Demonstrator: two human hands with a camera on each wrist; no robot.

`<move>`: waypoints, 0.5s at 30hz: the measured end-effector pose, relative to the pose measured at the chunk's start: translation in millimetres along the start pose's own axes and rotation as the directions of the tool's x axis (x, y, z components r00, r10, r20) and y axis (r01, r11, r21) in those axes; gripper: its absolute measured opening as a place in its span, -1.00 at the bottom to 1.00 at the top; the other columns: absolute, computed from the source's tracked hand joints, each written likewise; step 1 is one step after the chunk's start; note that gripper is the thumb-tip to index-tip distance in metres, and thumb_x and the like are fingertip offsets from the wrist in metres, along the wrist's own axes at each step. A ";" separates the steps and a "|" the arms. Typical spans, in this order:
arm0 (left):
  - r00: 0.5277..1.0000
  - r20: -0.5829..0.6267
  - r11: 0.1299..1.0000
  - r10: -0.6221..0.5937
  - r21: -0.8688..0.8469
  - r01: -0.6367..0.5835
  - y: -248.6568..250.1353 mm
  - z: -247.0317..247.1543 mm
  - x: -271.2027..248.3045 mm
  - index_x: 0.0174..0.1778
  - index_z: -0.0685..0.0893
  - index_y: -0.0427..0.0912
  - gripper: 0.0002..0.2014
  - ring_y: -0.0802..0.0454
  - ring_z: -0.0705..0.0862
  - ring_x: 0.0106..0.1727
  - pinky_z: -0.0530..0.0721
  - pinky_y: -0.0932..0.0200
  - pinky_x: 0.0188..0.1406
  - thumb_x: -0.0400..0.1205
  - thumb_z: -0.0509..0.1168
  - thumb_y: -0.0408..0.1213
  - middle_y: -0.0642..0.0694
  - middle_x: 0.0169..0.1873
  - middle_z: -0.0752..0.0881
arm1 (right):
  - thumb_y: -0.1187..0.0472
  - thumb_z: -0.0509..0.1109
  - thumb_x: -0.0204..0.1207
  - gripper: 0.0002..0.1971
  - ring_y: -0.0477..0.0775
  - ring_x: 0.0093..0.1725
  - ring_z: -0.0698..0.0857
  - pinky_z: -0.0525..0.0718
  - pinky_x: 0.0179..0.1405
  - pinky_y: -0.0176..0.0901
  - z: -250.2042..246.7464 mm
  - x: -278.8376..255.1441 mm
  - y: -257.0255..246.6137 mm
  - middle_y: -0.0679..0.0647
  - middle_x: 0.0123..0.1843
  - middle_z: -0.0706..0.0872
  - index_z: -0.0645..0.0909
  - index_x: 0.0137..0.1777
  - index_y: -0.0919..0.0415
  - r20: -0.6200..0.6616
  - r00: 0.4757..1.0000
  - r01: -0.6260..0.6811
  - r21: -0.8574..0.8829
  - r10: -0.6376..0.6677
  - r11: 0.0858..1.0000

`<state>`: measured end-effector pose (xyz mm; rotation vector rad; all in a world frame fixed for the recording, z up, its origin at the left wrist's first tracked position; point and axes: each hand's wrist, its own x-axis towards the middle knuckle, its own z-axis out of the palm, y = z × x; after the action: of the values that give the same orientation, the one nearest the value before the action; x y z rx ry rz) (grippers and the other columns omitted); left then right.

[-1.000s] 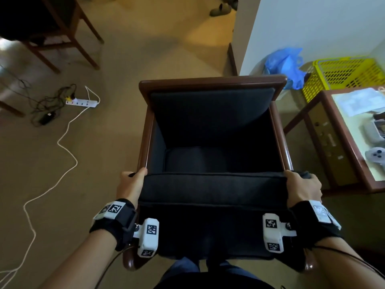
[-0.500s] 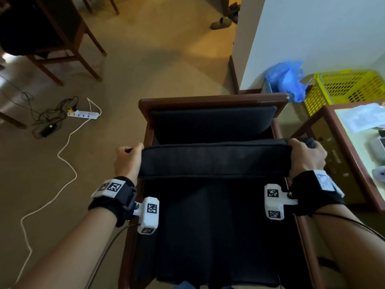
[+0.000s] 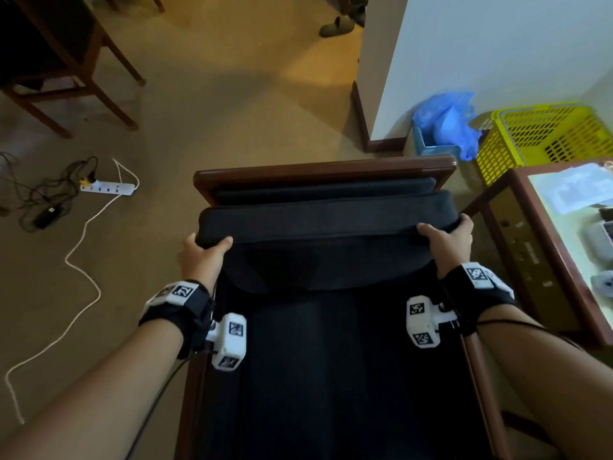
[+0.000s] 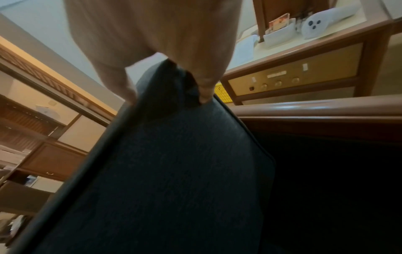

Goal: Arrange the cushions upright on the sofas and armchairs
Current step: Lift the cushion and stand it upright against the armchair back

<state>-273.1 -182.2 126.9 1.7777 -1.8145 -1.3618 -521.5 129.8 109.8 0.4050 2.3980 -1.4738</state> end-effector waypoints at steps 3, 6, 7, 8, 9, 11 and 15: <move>0.997 0.063 0.995 -0.041 0.088 0.035 17.9 16.5 21.1 0.73 0.19 -0.07 -0.13 -0.29 0.43 0.59 0.49 -0.14 0.50 0.57 0.50 -0.05 -0.21 0.61 0.40 | 0.03 0.55 0.49 -0.05 0.33 0.56 0.45 0.43 0.52 0.07 13.9 16.6 -16.1 0.29 0.62 0.42 0.05 0.73 0.19 0.009 1.000 -0.019 -0.080 0.020 0.997; 0.987 0.157 0.994 -0.045 0.105 0.028 27.0 22.6 35.1 0.78 0.02 0.05 0.03 -0.25 0.27 0.70 0.36 -0.21 0.63 0.51 0.53 -0.02 -0.18 0.73 0.19 | -0.05 0.51 0.50 0.04 0.39 0.59 0.40 0.38 0.57 0.21 19.5 30.4 -29.1 0.28 0.67 0.33 -0.14 0.76 0.16 0.094 0.995 -0.032 -0.127 0.044 0.991; 0.981 0.188 0.993 -0.049 0.110 0.028 28.5 22.1 36.1 0.78 -0.01 0.06 0.07 -0.23 0.24 0.72 0.33 -0.22 0.65 0.46 0.55 -0.01 -0.17 0.75 0.14 | -0.05 0.51 0.44 0.09 0.40 0.58 0.41 0.40 0.56 0.26 19.3 36.2 -31.7 0.28 0.67 0.33 -0.16 0.76 0.16 0.131 0.990 -0.042 -0.125 0.059 0.991; 0.973 0.222 0.993 -0.061 0.111 0.037 28.8 21.2 37.4 0.78 -0.03 0.08 0.15 -0.22 0.22 0.73 0.31 -0.22 0.66 0.39 0.57 0.02 -0.15 0.77 0.10 | 0.00 0.51 0.38 0.10 0.41 0.56 0.43 0.43 0.55 0.28 18.1 41.4 -33.6 0.30 0.66 0.34 -0.16 0.76 0.18 0.166 0.984 -0.046 -0.105 0.064 0.993; 0.963 0.257 0.992 -0.083 0.109 0.056 29.5 19.5 37.8 0.77 -0.06 0.11 0.24 -0.21 0.21 0.73 0.31 -0.22 0.66 0.27 0.60 0.07 -0.13 0.78 0.05 | 0.11 0.49 0.40 0.08 0.40 0.55 0.44 0.45 0.53 0.26 15.0 44.6 -35.8 0.31 0.64 0.35 -0.15 0.76 0.20 0.193 0.978 -0.057 -0.083 0.072 0.995; 0.948 0.293 0.989 -0.122 0.115 0.091 30.4 17.0 35.6 0.76 -0.10 0.19 0.34 -0.21 0.20 0.74 0.32 -0.22 0.66 0.14 0.60 0.15 -0.10 0.79 -0.04 | 0.36 0.38 0.54 -0.04 0.37 0.53 0.45 0.50 0.47 0.13 7.3 45.0 -36.3 0.33 0.63 0.36 -0.20 0.76 0.18 0.227 0.970 -0.065 -0.089 0.084 0.994; 0.978 0.196 0.960 -0.065 0.280 0.007 27.5 17.2 10.0 0.79 -0.19 0.01 0.04 -0.32 0.20 0.72 0.32 -0.18 0.59 0.60 0.45 -0.07 -0.22 0.78 -0.04 | 0.44 0.31 0.57 -0.12 0.31 0.55 0.44 0.48 0.33 -0.07 -13.3 22.6 -10.6 0.25 0.65 0.38 -0.10 0.77 0.12 0.215 0.976 0.013 -0.183 0.027 0.983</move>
<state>-305.6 -188.8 134.2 1.8712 -2.1869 -1.4060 -547.6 139.0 115.3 0.1977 2.3273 -1.2110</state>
